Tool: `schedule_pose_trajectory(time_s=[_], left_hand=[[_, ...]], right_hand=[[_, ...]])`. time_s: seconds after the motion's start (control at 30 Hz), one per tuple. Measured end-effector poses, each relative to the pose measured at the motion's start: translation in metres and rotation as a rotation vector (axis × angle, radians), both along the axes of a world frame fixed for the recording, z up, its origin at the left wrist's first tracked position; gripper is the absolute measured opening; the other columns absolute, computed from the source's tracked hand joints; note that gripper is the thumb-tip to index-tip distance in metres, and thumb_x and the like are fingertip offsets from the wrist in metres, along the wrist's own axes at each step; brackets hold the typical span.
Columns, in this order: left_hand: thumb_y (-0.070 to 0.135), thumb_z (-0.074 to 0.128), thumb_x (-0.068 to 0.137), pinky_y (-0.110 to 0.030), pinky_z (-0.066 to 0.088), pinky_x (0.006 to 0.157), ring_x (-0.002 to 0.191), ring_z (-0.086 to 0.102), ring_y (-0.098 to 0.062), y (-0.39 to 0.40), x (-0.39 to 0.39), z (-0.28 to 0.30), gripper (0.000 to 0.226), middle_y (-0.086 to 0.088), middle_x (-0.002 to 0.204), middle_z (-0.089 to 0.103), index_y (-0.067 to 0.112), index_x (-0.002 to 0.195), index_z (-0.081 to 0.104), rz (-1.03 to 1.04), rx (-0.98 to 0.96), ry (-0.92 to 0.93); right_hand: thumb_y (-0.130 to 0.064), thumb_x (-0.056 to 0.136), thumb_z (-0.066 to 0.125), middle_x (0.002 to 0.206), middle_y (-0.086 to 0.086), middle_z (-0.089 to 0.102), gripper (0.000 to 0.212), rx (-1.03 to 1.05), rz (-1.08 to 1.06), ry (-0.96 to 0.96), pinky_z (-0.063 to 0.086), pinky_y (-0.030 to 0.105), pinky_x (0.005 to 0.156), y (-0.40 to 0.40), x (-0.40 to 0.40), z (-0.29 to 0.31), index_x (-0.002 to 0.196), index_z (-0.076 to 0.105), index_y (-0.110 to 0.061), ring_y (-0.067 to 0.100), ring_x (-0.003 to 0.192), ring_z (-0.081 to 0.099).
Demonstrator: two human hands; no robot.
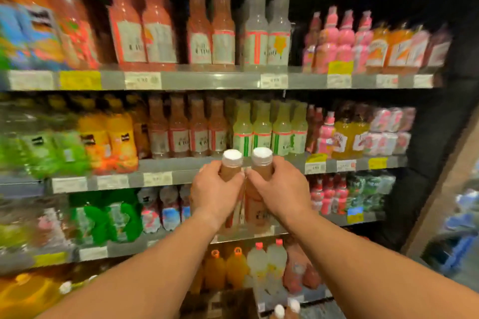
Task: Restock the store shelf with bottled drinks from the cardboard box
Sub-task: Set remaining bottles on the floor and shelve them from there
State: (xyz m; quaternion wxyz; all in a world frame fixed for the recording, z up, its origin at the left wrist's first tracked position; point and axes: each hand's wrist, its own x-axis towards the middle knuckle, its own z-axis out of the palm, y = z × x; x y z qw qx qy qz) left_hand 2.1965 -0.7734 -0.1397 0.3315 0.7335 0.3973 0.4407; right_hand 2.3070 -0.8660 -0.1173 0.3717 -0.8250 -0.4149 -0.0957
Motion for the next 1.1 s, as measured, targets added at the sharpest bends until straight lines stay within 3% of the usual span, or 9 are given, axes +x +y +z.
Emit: schedule_pose_trajectory(time_s=[0.23,0.47,0.6,0.8,0.9,1.03,1.1], left_hand=[[0.049,0.069,0.08,-0.037,0.053,0.081,0.091,0.06,-0.014,0.038,-0.072,0.066,0.027,0.008,0.098,0.064,0.029,0.099,0.069,0.097,0.149,0.003],[0.038,0.077,0.077,-0.03,0.05,0.083,0.099,0.063,-0.014,0.116,-0.095,0.079,0.031,0.01,0.104,0.07,0.029,0.106,0.073,0.195,0.123,-0.028],[0.036,0.077,0.078,-0.034,0.052,0.085,0.096,0.063,-0.013,0.158,-0.083,0.075,0.026,0.011,0.101,0.07,0.031,0.103,0.072,0.212,0.096,-0.028],[0.034,0.072,0.086,-0.026,0.042,0.085,0.11,0.06,-0.02,0.205,-0.06,0.062,0.035,0.003,0.117,0.067,0.024,0.119,0.066,0.277,0.059,0.071],[0.031,0.067,0.091,-0.03,0.044,0.084,0.113,0.059,-0.027,0.219,-0.053,0.061,0.037,-0.005,0.119,0.066,0.017,0.125,0.058,0.291,0.027,0.102],[0.029,0.059,0.096,-0.035,0.044,0.073,0.105,0.06,-0.034,0.238,-0.044,0.064,0.033,-0.015,0.111,0.063,0.007,0.118,0.049,0.325,0.011,0.221],[0.025,0.056,0.098,-0.036,0.045,0.076,0.106,0.06,-0.035,0.246,-0.039,0.067,0.027,-0.017,0.114,0.061,0.004,0.113,0.051,0.32,0.003,0.3]], right_hand=[[-0.068,0.082,0.054,0.095,-0.006,0.063,0.046,0.101,0.106,-0.031,0.052,0.036,0.074,0.049,-0.061,0.061,0.102,0.059,-0.027,0.018,0.089,0.061],[-0.049,0.086,0.065,0.107,-0.004,0.066,0.035,0.095,0.29,0.073,0.052,0.039,0.083,0.136,-0.082,0.069,0.11,0.057,-0.025,0.02,0.099,0.062],[-0.036,0.087,0.067,0.111,-0.007,0.065,0.029,0.083,0.322,0.128,0.051,0.036,0.087,0.184,-0.071,0.061,0.113,0.055,-0.03,0.018,0.102,0.061],[-0.049,0.087,0.066,0.101,-0.008,0.065,0.032,0.073,0.252,0.225,0.053,0.036,0.08,0.246,-0.054,0.045,0.109,0.056,-0.029,0.014,0.092,0.06],[-0.057,0.085,0.064,0.097,-0.006,0.066,0.04,0.011,0.22,0.245,0.055,0.037,0.075,0.27,-0.05,0.041,0.108,0.058,-0.025,0.017,0.089,0.063],[-0.062,0.081,0.066,0.085,0.002,0.065,0.046,-0.067,0.135,0.236,0.057,0.039,0.071,0.293,-0.042,0.047,0.088,0.059,-0.017,0.022,0.079,0.064],[-0.055,0.084,0.068,0.082,0.004,0.066,0.042,-0.116,0.103,0.252,0.057,0.037,0.07,0.301,-0.038,0.05,0.081,0.058,-0.014,0.023,0.077,0.065]])
